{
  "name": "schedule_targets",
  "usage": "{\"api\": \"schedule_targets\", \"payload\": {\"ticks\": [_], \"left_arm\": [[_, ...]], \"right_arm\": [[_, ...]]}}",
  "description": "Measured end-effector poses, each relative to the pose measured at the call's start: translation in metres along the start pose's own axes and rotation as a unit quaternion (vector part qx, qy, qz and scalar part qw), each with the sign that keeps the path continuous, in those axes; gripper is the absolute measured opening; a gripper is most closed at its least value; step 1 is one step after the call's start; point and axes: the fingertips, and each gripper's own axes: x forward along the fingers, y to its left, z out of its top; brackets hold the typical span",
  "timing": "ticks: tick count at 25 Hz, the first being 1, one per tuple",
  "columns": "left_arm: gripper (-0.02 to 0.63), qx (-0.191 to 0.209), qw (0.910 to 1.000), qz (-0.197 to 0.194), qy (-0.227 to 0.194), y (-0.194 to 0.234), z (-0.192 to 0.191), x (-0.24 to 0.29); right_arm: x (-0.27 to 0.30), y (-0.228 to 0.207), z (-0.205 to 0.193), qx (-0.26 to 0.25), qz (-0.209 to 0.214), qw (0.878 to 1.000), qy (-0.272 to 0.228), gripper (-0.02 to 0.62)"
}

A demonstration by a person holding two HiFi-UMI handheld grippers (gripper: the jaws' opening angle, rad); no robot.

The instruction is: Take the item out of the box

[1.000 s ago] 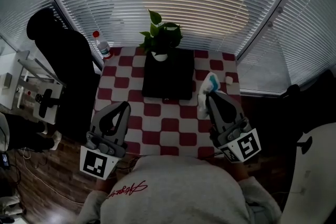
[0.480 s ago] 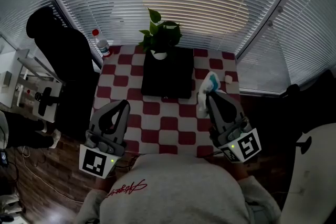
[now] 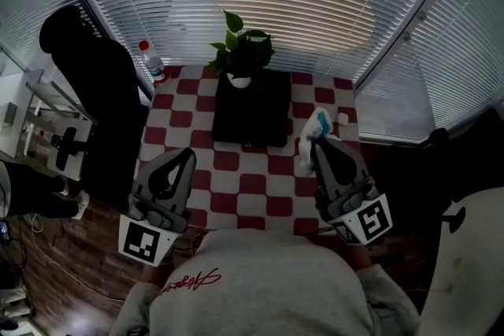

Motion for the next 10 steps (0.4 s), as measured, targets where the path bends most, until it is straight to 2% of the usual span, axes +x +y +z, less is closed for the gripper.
{"api": "schedule_targets", "payload": {"ticks": [10], "left_arm": [[0.018,-0.001,1.0,0.0,-0.003,0.0015,0.001,-0.0008]], "right_arm": [[0.0015,0.0019,0.0023,-0.006,-0.004,1.0,-0.005,0.02]]}}
